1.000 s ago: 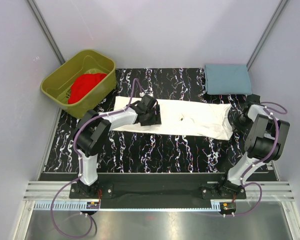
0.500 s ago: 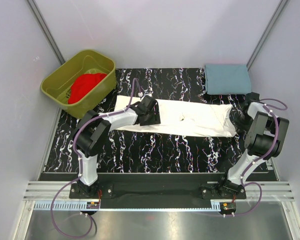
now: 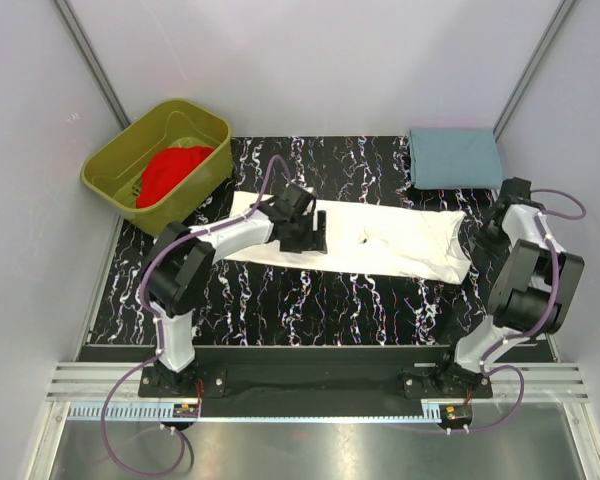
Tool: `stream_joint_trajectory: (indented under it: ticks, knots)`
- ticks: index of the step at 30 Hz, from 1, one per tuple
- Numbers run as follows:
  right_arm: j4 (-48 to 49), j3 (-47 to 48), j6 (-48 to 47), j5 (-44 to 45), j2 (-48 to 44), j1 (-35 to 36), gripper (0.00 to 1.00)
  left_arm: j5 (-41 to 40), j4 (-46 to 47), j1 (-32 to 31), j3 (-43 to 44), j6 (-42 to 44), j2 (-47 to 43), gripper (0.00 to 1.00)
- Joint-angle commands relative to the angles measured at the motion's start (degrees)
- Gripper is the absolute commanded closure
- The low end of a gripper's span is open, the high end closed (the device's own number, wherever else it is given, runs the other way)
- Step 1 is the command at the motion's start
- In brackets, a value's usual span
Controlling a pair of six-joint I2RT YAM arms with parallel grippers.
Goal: Fold and stack the t-shirts
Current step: Fold the tshirt
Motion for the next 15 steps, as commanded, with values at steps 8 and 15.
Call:
stream_joint_trajectory:
  ticks: [8,15]
  knots:
    - [11.2,5.0,-10.0,-35.1,-2.5,3.6,0.51,19.4,14.1,-2.0,15.7,1.1,8.2,0.23]
    - [9.7,14.7,-14.5,-38.3,8.6,6.9,0.49,23.2,15.6,-2.7,29.0,-1.9,21.8,0.24]
